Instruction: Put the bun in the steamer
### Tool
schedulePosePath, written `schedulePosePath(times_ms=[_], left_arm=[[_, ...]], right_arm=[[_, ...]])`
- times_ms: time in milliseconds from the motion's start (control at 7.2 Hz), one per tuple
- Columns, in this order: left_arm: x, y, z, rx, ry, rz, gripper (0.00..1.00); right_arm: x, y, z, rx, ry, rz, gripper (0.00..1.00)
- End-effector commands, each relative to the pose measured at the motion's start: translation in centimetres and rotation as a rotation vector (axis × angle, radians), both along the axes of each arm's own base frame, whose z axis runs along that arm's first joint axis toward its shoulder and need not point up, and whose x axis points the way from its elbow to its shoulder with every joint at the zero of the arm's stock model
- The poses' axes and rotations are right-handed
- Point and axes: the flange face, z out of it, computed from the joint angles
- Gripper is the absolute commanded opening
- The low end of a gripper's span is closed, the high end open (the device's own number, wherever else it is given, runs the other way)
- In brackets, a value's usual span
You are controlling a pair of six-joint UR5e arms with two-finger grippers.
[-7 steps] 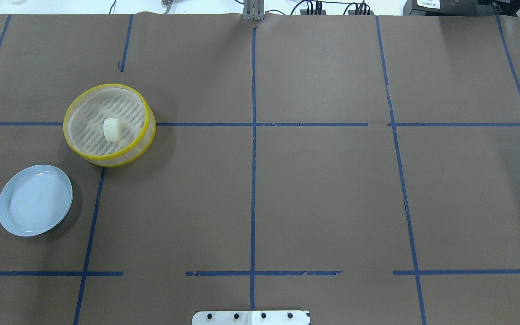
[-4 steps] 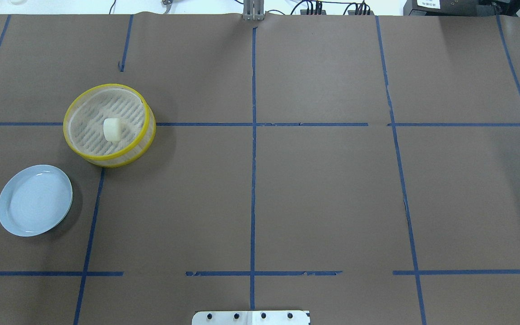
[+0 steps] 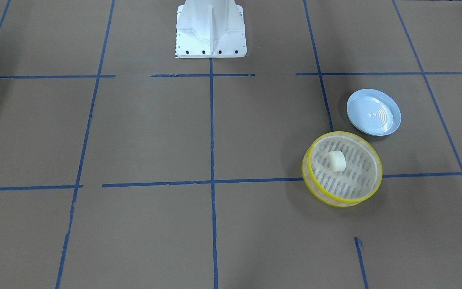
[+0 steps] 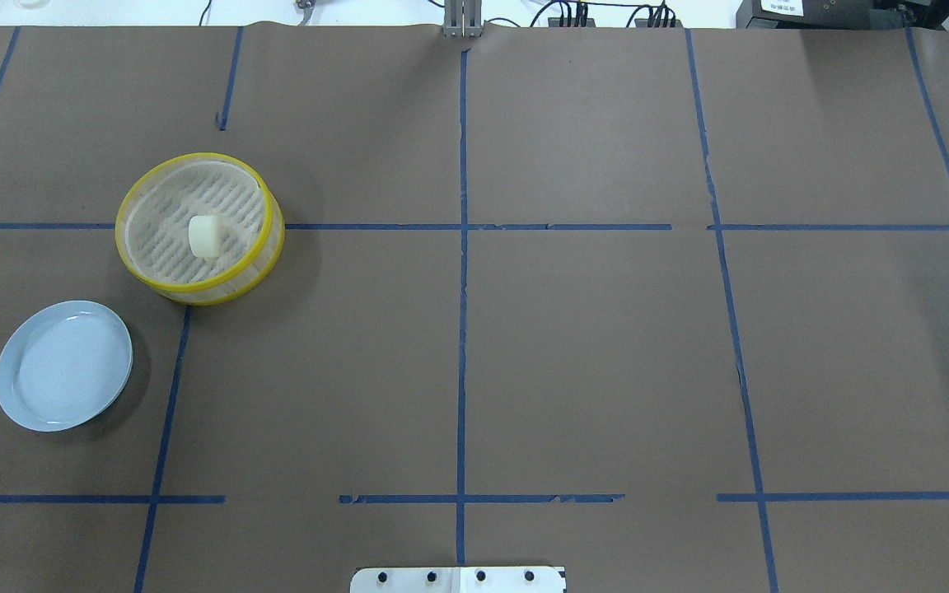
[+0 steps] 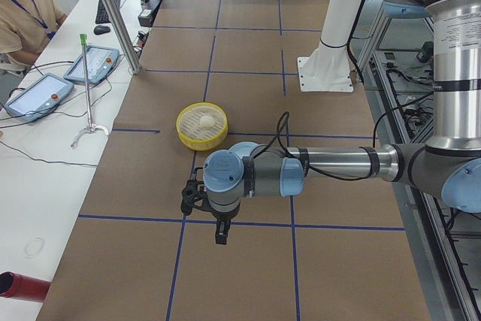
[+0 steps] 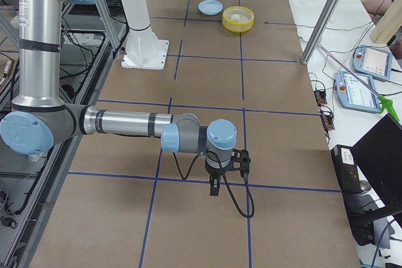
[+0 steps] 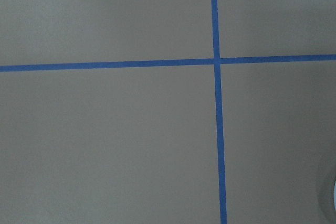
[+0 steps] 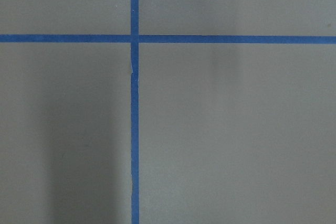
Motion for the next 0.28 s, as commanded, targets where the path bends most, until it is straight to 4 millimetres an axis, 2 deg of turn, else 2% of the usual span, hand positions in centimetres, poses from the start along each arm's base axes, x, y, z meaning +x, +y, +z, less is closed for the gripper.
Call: schedulePosePath(times_ms=[0, 139], left_arm=[[0.08, -1.22, -1.09, -0.001, 0.033, 0.019, 1.0], [-0.07, -1.8, -1.61, 0.003, 0.03, 0.017, 1.0]], right_arm=[[0.0, 0.0, 0.0, 0.0, 0.0, 0.0, 1.0], [0.0, 0.0, 0.0, 0.0, 0.0, 0.0, 1.0]])
